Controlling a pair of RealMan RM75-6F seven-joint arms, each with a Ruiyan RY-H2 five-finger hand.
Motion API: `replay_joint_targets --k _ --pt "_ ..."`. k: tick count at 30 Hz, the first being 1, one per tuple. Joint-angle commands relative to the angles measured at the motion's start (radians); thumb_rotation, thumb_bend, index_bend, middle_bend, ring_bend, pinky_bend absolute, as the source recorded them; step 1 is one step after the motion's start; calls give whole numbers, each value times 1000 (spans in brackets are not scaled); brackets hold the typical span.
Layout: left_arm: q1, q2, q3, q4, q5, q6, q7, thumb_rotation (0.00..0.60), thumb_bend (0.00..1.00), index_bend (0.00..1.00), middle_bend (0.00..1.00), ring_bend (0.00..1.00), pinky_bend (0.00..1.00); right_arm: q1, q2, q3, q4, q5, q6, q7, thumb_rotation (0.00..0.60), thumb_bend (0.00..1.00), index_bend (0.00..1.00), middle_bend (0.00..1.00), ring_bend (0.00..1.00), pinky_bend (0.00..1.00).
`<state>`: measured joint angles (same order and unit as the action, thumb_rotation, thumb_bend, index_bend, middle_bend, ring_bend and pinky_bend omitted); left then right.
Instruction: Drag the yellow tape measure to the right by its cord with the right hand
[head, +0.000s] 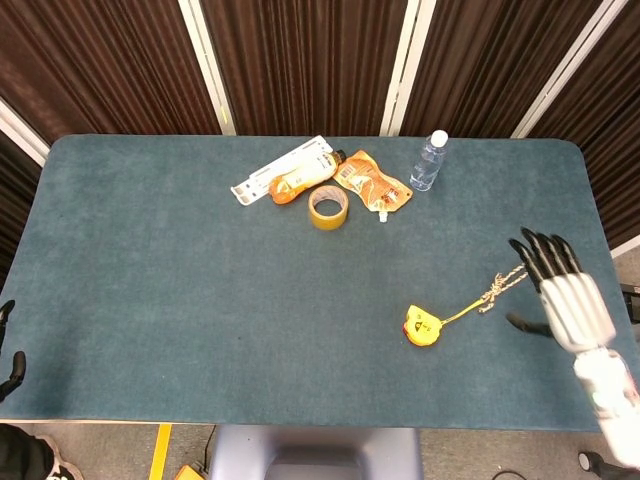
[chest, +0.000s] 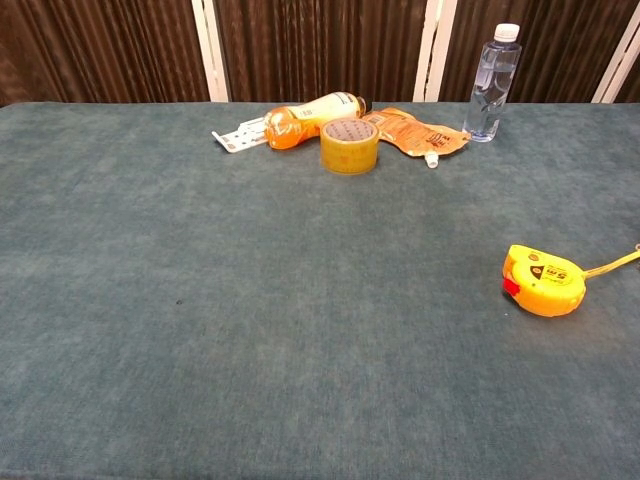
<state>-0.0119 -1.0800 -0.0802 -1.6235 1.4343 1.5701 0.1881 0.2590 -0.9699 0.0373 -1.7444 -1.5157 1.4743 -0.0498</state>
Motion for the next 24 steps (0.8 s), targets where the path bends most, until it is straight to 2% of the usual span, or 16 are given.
replay_joint_targets --k 1,5,9,24 --pt "-3 2 0 6 1 -5 -10 600 517 51 0 0 94 -143 29 -79 -15 -32 122 -19 600 151 100 19 86 0" --pt "-8 2 2 12 7 -13 -29 600 517 52 0 0 94 -215 -6 -85 95 19 165 63 600 151 98 18 86 0" --pt "-15 3 5 11 14 -22 -34 600 517 51 0 0 94 -231 -50 -78 202 22 158 134 600 151 99 19 86 0" --pt "-19 7 15 15 32 -26 -50 600 517 51 0 0 93 -240 -60 -50 228 -6 140 140 600 152 96 18 86 0"
